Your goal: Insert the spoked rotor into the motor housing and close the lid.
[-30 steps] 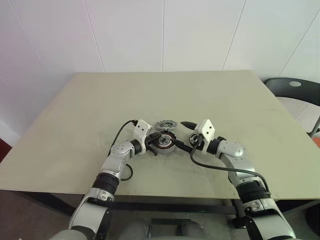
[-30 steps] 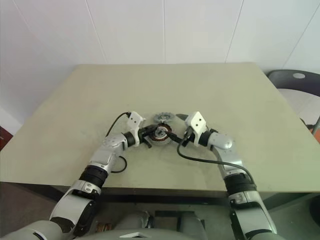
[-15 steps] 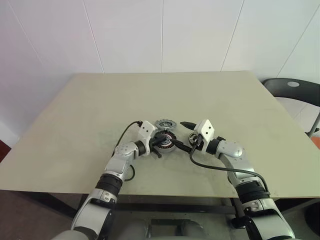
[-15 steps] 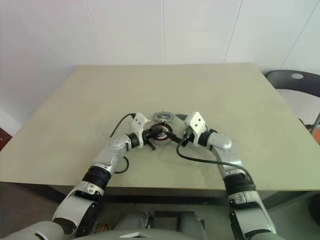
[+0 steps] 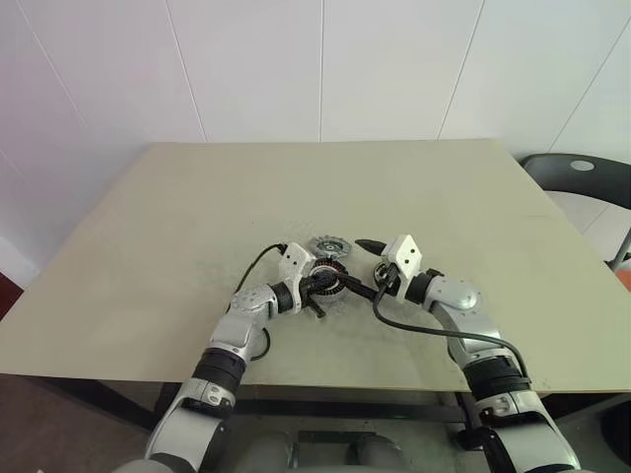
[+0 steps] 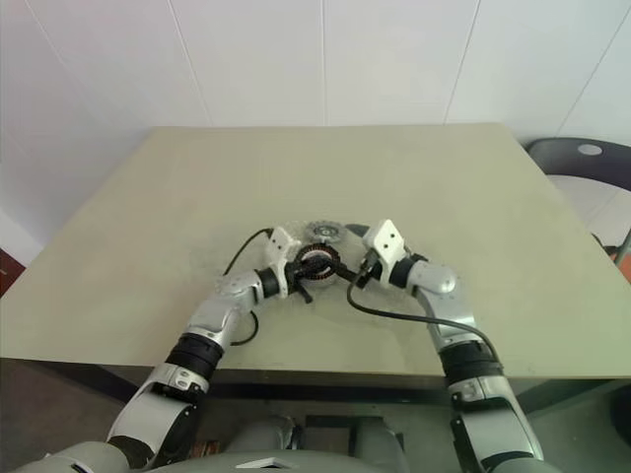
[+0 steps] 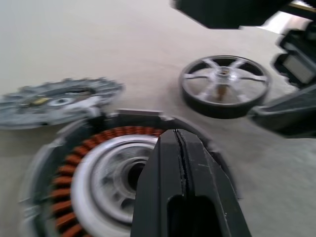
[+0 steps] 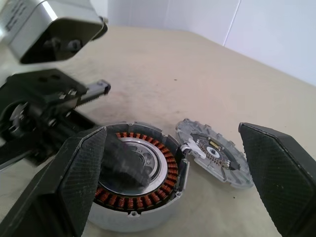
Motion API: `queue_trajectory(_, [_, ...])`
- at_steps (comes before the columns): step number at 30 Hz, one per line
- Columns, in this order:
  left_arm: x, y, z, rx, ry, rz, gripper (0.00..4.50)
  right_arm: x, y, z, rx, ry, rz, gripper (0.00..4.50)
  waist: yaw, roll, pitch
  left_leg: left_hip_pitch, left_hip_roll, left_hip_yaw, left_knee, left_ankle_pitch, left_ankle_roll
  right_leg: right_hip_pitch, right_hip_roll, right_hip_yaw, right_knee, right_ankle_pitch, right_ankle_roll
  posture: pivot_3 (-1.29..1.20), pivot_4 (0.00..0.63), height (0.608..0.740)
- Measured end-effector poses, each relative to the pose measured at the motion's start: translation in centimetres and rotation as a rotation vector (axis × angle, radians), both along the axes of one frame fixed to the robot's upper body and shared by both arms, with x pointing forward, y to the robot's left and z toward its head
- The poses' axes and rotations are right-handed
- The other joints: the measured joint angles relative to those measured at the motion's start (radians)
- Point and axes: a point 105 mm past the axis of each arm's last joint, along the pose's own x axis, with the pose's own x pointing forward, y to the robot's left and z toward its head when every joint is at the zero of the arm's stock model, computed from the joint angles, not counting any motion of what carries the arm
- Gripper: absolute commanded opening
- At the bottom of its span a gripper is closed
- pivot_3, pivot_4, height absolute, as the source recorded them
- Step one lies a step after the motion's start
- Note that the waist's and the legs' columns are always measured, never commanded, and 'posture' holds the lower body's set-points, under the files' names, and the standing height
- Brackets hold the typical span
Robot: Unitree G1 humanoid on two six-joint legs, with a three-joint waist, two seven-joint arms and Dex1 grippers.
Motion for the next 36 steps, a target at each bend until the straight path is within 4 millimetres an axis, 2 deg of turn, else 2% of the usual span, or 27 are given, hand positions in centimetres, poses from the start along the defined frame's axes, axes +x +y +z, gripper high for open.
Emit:
queue_trajectory(3, [0.0, 0.1, -0.1, 0.037, 0.004, -0.004, 0.04, 0.0, 0.0, 0.0, 0.0, 0.0, -0.001, 4.5, -0.001, 0.0, 0.0, 0.0, 0.0, 0.0, 0.0, 0.0, 0.0, 0.0, 0.0, 0.0, 0.0, 0.0, 0.0, 0.0, 0.0, 0.74])
queue_trajectory(7, [1.3, 0.4, 0.0, 0.057, -0.015, 0.08, 0.04, 0.0, 0.0, 0.0, 0.001, -0.001, -0.001, 4.5, -0.004, 0.0, 0.0, 0.001, 0.001, 0.0, 0.001, 0.0, 0.0, 0.001, 0.0, 0.0, 0.001, -0.002, 0.002, 0.0, 0.0, 0.74])
queue_trajectory(10, [2.7, 2.1, 0.0, 0.049, -0.014, 0.202, 0.04, 0.0, 0.0, 0.0, 0.0, -0.002, -0.001, 4.5, -0.014, 0.0, 0.0, 0.001, 0.003, 0.001, 0.001, 0.0, 0.0, 0.0, 0.001, -0.001, 0.001, -0.001, 0.002, 0.0, 0.0, 0.74])
queue_trajectory(13, [3.1, 2.8, 0.1, 0.056, -0.019, 0.236, 0.04, 0.0, 0.0, 0.0, 0.0, -0.003, -0.003, 4.5, -0.025, 0.0, 0.0, 0.001, 0.002, 0.002, 0.0, 0.0, 0.0, 0.0, 0.0, -0.001, 0.001, 0.0, 0.002, 0.0, 0.0, 0.74])
queue_trajectory(16, [2.6, 2.1, 0.8, -0.002, -0.037, 0.193, 0.04, 0.0, 0.0, 0.0, -0.004, -0.003, -0.006, 4.5, -0.024, 0.0, 0.0, -0.001, 0.002, 0.002, 0.0, 0.0, 0.0, -0.001, 0.0, 0.0, 0.0, 0.001, -0.001, 0.0, 0.0, 0.74])
queue_trajectory(21, [1.2, -0.4, 4.1, -0.188, -0.095, 0.076, 0.04, 0.0, 0.1, -0.1, -0.004, -0.003, -0.005, 4.5, -0.024, 0.0, 0.0, 0.0, 0.002, 0.003, 0.0, 0.0, 0.0, -0.001, 0.0, 0.0, -0.001, 0.001, -0.001, 0.0, 0.0, 0.74])
queue_trajectory(24, [1.5, 0.1, 4.9, -0.227, -0.107, 0.104, 0.04, 0.0, 0.0, -0.2, -0.005, 0.001, -0.007, 4.5, -0.03, 0.0, 0.0, 0.001, 0.003, 0.003, 0.0, 0.0, 0.0, -0.001, 0.001, 0.0, 0.0, 0.0, 0.001, 0.0, 0.0, 0.74])
queue_trajectory(30, [4.0, 5.1, 1.9, 0.03, -0.091, 0.308, 0.04, 0.0, 0.0, -0.2, -0.007, 0.002, -0.008, 4.5, -0.026, 0.0, 0.0, 0.001, 0.004, 0.003, 0.0, 0.0, 0.0, -0.001, 0.001, 0.0, 0.0, 0.0, 0.001, 0.0, 0.0, 0.74])
queue_trajectory(32, [4.1, 5.8, 1.3, 0.065, -0.075, 0.336, 0.04, 0.0, 0.0, -0.2, -0.006, 0.002, -0.007, 4.5, -0.021, -0.001, 0.0, 0.0, 0.002, 0.003, 0.0, 0.0, 0.0, -0.001, 0.0, 0.0, 0.0, 0.001, 0.0, 0.0, 0.0, 0.74])
queue_trajectory(36, [4.1, 5.8, 1.1, 0.068, -0.059, 0.34, 0.04, -0.1, 0.1, -0.3, -0.006, 0.003, -0.005, 4.5, -0.023, -0.001, 0.0, 0.0, 0.002, 0.003, 0.0, 0.0, 0.0, -0.001, -0.001, 0.0, -0.001, 0.002, 0.0, 0.0, 0.0, 0.74])
